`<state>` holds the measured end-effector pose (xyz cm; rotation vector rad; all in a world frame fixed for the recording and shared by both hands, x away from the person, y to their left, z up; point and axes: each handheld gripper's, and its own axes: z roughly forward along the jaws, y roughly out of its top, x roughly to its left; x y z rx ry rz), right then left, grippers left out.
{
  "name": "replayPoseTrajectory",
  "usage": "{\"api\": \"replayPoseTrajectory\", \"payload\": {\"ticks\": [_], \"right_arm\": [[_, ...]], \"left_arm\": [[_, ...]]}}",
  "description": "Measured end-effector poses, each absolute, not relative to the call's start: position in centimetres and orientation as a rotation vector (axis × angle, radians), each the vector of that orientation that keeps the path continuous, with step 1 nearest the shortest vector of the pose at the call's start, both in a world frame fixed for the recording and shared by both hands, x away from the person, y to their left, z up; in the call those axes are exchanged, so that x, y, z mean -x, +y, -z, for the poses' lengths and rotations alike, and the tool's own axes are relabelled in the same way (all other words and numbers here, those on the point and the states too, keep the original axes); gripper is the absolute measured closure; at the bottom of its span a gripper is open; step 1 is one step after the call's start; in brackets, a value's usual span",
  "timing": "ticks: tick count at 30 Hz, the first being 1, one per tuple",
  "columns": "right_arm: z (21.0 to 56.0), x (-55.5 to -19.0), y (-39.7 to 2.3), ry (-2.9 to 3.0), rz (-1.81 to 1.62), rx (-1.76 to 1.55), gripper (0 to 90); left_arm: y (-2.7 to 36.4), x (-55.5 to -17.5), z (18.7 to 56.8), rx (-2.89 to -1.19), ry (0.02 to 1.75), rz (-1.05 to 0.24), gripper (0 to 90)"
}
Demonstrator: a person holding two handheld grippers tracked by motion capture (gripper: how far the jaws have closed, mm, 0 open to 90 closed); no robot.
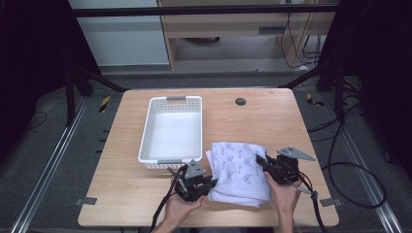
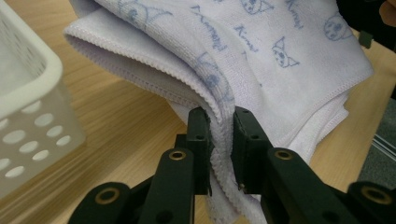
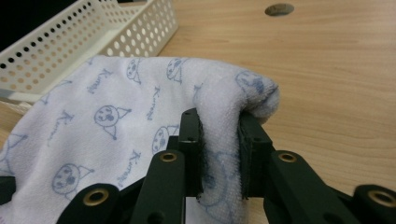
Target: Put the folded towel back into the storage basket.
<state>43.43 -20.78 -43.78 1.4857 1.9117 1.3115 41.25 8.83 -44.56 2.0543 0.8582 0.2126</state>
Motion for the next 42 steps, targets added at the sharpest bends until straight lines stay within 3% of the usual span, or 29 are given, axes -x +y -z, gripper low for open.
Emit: {"api": "replayPoseTrajectory", "payload": {"ticks": [18, 42], "right_arm": [[39.9, -41.3, -20.6, 1.842, -1.372, -1.375, 74.7], [36.7, -41.9, -17.8, 1.816, -1.413, -1.268, 74.6]], "left_arm": [[9.7, -40.7, 41.2, -1.991, 0.804, -0.246, 77.8], [13.1, -41.5, 37.7, -1.906, 0.833, -0.272, 78.0]]}}
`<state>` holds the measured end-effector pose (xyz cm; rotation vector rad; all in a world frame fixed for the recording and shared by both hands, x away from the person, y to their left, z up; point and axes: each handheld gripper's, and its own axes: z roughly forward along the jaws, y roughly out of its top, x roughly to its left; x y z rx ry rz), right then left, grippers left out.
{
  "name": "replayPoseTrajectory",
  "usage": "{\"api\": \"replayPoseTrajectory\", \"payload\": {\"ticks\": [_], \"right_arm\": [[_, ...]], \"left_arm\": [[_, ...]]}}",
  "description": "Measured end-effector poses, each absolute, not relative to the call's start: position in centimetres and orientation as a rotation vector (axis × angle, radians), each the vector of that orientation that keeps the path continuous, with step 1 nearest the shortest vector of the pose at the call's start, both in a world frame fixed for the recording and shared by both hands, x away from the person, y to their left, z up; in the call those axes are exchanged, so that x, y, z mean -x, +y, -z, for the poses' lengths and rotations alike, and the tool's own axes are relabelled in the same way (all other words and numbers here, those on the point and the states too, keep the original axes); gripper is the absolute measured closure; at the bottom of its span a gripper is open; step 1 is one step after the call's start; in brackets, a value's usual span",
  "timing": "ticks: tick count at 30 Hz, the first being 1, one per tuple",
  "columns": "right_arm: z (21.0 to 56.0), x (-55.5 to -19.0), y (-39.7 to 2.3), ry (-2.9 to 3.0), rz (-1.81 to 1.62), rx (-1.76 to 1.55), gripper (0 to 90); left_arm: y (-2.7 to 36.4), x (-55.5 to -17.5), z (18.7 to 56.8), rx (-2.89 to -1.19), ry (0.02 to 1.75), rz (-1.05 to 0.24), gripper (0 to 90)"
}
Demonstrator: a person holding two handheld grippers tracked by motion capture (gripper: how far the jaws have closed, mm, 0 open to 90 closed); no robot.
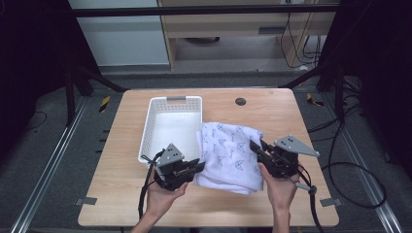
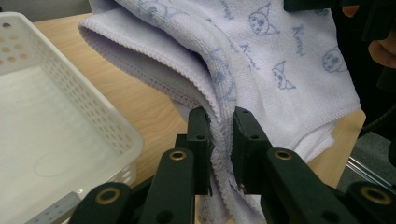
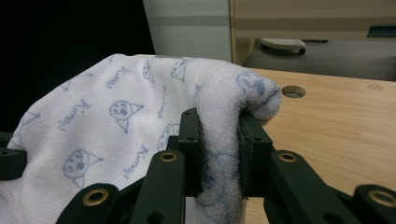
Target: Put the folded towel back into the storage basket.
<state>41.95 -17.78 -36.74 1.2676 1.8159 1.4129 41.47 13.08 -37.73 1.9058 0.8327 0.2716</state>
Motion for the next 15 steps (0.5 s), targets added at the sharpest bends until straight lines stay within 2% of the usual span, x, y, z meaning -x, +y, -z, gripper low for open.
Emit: {"api": "replayPoseTrajectory", "payload": {"ticks": [15], "right_arm": [[35.0, -43.1, -15.2, 1.804, -1.446, -1.209, 74.7]], "left_arm": [[15.7, -42.1, 36.2, -1.869, 0.854, -0.321, 78.0]]}}
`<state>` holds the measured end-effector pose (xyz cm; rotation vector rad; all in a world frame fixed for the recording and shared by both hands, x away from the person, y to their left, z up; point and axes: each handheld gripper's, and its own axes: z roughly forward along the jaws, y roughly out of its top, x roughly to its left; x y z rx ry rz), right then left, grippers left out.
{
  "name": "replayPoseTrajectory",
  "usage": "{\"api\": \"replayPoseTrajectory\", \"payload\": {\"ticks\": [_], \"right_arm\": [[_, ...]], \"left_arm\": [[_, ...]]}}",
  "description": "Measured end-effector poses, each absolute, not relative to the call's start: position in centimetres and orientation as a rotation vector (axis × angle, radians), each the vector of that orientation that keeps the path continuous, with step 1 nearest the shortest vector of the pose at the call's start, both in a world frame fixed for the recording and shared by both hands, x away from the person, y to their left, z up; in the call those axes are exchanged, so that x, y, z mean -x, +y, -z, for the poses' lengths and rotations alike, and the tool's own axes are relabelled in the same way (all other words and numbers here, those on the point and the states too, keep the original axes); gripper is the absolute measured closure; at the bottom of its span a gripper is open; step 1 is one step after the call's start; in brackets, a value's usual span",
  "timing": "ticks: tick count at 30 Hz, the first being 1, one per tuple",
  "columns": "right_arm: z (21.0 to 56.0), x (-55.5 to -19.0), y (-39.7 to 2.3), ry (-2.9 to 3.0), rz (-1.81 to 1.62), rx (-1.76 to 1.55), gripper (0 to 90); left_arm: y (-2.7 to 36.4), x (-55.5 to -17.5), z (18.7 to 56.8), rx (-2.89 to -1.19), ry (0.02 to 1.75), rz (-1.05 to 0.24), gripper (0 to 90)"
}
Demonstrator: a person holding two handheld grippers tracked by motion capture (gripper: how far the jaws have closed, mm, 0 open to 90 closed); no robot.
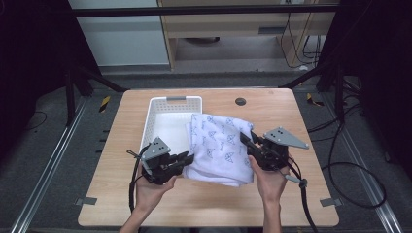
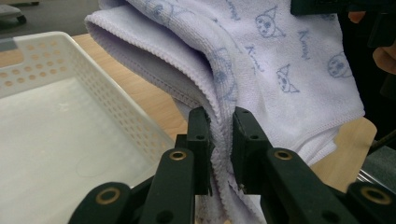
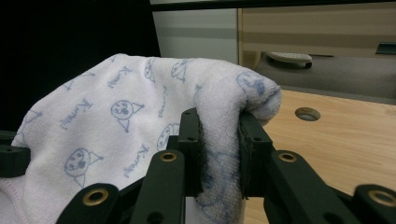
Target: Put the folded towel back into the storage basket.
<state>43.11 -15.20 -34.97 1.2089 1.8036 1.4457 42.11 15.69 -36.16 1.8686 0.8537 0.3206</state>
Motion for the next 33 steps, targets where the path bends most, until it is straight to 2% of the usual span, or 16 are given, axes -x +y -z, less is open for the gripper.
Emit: {"api": "replayPoseTrajectory", "payload": {"ticks": [33], "right_arm": [[33.6, -47.5, -9.1, 1.837, -1.483, -1.160, 74.6]], "left_arm": [[21.2, -44.5, 35.2, -1.778, 0.988, -0.387, 78.0]]}}
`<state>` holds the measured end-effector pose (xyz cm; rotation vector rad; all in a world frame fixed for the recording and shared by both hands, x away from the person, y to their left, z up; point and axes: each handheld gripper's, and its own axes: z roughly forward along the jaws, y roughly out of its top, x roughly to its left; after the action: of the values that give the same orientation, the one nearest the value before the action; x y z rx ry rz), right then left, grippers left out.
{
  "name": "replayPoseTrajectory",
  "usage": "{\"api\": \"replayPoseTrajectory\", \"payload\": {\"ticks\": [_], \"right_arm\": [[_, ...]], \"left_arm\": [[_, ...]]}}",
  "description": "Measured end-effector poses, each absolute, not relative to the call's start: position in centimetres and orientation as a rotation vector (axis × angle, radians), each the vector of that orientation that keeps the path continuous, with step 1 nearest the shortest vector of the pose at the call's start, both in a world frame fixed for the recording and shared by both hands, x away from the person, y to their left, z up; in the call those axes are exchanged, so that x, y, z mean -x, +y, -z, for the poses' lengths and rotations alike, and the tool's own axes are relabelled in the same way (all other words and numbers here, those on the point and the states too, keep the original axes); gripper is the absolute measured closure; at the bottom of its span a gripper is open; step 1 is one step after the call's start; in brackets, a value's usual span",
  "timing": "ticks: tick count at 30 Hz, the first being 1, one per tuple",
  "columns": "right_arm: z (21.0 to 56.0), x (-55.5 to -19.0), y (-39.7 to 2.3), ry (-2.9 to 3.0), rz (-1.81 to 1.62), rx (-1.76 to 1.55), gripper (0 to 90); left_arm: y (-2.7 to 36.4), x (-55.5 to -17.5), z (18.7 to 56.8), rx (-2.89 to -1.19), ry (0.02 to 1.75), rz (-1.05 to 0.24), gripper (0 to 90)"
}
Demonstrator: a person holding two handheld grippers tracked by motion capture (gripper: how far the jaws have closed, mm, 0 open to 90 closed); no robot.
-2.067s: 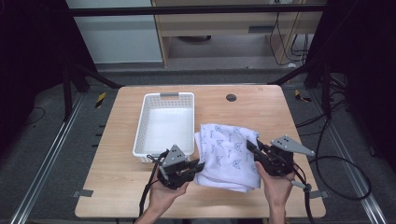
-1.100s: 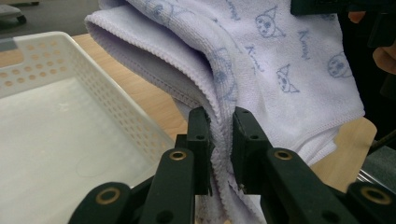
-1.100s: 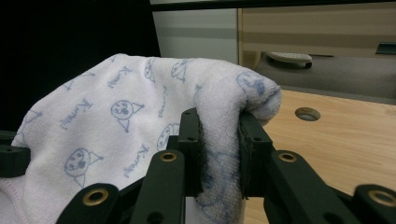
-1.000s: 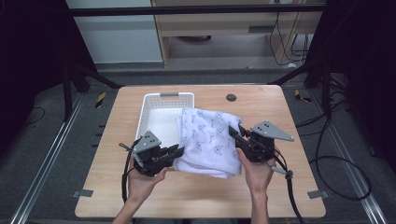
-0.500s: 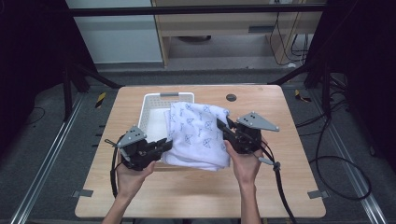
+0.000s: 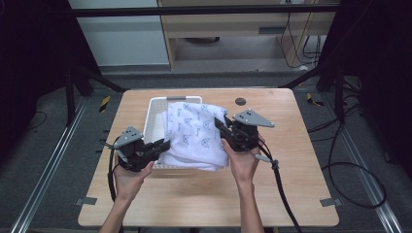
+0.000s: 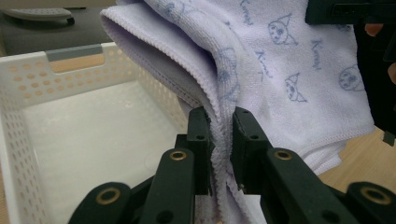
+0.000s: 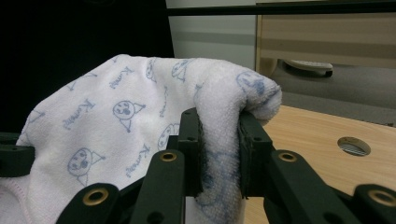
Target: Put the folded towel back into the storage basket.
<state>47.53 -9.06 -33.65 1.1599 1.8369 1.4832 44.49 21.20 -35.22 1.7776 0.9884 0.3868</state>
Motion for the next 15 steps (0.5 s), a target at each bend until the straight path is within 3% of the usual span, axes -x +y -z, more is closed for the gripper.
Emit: {"api": "replayPoseTrajectory", "payload": {"ticks": [15], "right_arm": [[33.5, -49.7, -6.8, 1.860, -1.472, -1.143, 74.6]], "left_arm": [[23.0, -45.9, 35.6, -1.739, 1.044, -0.386, 78.1]]}}
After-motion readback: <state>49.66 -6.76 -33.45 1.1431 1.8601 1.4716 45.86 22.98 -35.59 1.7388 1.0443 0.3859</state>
